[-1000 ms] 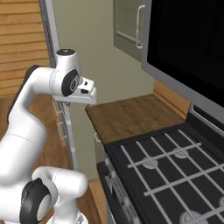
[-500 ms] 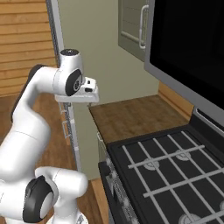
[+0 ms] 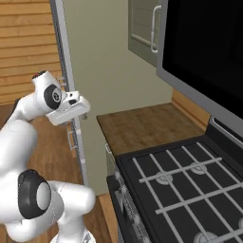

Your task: Take a straw from the drawer in front and place it inside the glass cup on the dining counter.

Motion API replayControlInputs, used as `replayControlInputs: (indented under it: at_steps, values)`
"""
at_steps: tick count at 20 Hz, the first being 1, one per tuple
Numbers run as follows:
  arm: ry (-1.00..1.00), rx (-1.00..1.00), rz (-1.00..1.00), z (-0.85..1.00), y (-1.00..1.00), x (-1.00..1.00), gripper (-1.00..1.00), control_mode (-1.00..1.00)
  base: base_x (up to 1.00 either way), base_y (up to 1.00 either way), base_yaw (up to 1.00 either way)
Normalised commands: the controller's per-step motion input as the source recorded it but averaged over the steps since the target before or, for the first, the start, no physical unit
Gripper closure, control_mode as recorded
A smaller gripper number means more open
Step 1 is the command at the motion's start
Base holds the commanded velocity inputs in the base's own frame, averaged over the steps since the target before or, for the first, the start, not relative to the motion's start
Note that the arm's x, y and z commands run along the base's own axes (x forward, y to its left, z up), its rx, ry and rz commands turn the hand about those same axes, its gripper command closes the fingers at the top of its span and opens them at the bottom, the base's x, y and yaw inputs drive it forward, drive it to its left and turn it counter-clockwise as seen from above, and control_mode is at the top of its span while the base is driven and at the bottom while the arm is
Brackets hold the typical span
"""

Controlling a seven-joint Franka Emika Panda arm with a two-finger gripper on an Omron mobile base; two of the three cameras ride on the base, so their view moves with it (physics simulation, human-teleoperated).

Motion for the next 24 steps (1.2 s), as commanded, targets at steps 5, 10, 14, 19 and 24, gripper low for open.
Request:
replayControlInputs:
  at_steps: [5, 10, 14, 19, 24]
  values:
    - [-0.06, -0.42, 0.00, -0.87, 0.42, 0.19, -1.00, -1.00, 0.00, 0.00, 0.00]
    - [-0.01, -0.39, 0.00, -0.94, 0.42, 0.15, -1.00, -1.00, 0.00, 0.00, 0.00]
    - [-0.02, -0.33, -0.01, -0.82, 0.21, 0.10, -1.00, -1.00, 0.00, 0.00, 0.00]
    - [-0.04, -0.26, -0.01, -0.67, 0.02, 0.40, -1.00, -1.00, 0.00, 0.00, 0.00]
    - [-0.04, -0.18, -0.05, -0.56, 0.00, 0.58, -1.00, -1.00, 0.00, 0.00, 0.00]
